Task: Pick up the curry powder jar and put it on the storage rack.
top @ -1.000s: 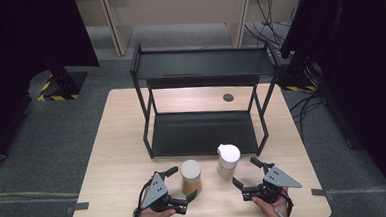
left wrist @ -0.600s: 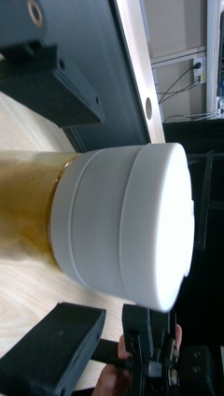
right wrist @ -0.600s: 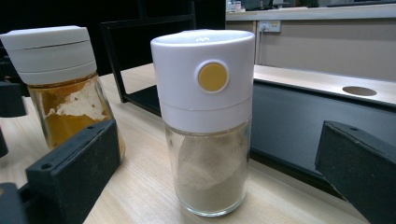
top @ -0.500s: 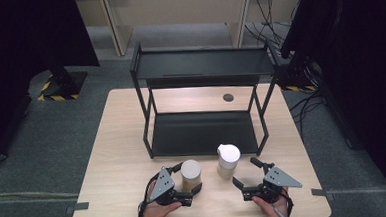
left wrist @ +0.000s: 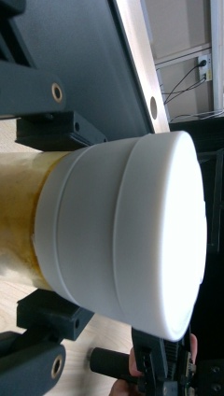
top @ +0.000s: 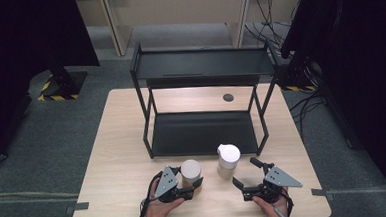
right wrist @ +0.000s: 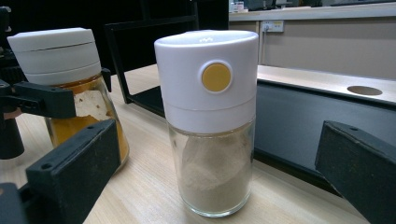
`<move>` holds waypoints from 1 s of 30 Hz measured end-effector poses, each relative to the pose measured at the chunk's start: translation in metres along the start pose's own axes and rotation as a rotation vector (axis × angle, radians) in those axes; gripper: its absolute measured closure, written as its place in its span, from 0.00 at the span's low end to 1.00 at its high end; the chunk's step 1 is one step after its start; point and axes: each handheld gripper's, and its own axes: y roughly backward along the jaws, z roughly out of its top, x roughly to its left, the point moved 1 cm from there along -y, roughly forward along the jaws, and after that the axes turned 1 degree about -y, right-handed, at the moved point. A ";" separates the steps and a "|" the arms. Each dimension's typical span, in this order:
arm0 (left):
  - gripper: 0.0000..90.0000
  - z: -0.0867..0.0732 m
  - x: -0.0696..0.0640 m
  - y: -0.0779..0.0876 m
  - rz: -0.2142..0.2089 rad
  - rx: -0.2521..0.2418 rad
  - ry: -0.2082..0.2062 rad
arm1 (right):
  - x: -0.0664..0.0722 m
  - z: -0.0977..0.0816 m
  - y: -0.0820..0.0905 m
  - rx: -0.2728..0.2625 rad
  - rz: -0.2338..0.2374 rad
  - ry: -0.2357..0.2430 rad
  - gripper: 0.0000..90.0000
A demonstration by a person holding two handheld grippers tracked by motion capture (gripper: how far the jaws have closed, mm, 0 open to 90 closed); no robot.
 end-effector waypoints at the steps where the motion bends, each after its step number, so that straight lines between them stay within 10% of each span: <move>1: 0.38 0.000 -0.001 0.000 0.001 -0.002 -0.008 | 0.000 0.000 0.000 0.000 0.000 0.000 0.00; 30: 0.39 0.046 0.000 0.016 -0.020 0.002 -0.033 | -0.002 -0.001 0.000 -0.005 -0.002 -0.015 0.00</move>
